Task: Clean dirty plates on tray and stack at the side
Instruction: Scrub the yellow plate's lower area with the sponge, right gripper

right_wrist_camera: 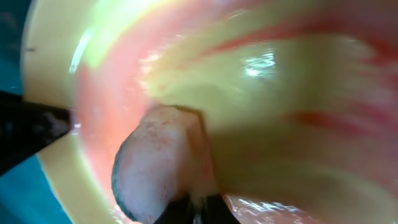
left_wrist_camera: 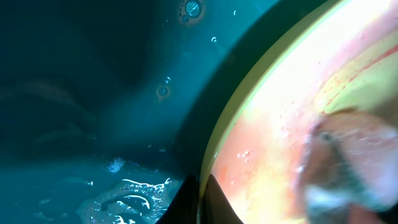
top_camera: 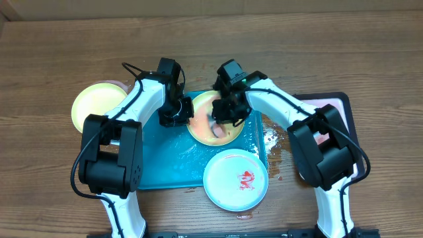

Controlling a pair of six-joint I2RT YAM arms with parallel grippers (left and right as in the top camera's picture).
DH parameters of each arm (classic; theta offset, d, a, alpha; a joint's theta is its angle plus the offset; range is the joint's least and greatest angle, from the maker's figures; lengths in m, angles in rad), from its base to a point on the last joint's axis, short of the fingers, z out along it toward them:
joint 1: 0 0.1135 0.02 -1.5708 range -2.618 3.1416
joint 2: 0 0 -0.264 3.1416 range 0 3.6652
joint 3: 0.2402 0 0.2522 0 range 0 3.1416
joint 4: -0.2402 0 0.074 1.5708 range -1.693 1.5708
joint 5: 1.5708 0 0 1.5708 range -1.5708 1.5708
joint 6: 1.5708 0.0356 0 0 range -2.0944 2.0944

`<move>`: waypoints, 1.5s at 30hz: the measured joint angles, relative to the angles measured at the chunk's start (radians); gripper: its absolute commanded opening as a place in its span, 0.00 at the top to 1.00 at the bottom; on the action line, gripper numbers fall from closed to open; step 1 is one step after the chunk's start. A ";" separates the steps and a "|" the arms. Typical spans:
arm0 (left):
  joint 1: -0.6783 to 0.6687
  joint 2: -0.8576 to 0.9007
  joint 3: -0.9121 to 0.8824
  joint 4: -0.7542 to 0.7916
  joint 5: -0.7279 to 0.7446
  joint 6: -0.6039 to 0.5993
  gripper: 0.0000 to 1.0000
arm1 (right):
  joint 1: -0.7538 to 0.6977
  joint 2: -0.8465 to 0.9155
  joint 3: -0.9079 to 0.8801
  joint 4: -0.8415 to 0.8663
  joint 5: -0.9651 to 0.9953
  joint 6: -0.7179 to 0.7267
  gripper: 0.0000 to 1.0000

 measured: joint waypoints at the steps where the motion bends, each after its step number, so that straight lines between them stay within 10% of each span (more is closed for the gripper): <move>1: 0.000 0.000 0.000 0.000 0.000 0.000 0.96 | -0.006 0.000 0.002 -0.009 0.015 0.009 0.96; 16: 0.000 0.000 0.000 0.000 0.000 0.000 0.96 | -0.078 -0.013 0.005 0.066 0.180 0.213 0.96; 45: 0.004 0.000 0.000 0.000 -0.001 0.000 0.96 | 0.036 0.008 -0.005 0.227 -0.117 0.314 0.96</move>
